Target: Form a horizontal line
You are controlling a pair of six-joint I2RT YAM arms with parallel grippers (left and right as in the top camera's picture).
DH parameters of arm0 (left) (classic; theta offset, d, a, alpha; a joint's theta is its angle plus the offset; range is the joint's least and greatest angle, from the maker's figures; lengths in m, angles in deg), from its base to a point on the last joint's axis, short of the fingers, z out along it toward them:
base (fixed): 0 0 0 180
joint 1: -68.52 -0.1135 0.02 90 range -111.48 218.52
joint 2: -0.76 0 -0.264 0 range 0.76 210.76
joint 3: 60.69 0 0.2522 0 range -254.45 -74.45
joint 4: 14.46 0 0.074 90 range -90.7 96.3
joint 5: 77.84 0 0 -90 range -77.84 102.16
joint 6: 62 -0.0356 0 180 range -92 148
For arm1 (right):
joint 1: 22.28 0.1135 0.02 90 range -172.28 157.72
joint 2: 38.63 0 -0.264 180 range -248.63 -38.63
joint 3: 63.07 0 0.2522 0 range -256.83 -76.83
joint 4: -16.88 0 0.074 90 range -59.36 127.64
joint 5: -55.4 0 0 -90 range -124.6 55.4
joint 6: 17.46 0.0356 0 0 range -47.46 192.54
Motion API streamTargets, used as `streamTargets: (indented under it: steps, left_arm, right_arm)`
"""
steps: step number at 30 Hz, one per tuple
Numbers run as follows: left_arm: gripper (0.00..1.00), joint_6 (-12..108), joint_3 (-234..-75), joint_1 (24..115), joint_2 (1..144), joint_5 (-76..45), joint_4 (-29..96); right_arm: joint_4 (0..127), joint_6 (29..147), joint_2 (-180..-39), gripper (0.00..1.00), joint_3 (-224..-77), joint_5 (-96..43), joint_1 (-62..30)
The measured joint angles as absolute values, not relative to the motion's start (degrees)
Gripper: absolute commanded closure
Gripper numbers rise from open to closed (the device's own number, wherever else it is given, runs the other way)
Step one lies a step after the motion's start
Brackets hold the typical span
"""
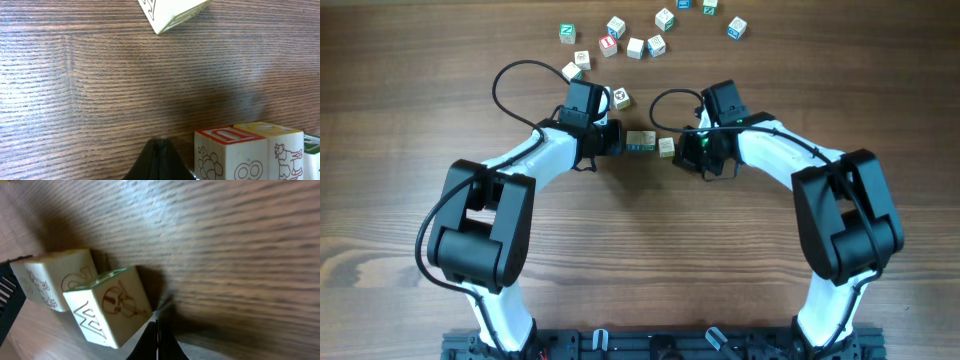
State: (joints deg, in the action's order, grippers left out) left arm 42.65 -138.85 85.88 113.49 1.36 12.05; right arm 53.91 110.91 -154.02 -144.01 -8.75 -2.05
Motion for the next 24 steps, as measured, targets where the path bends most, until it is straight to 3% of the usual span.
streamTargets:
  steps: [24]
  left_arm:
    - [0.96, 42.7, -138.9, 85.9, 113.5, 1.4, 12.1]
  right_arm:
    - [48.5, 111.3, -154.3, 0.95, -143.1, -8.4, 0.3]
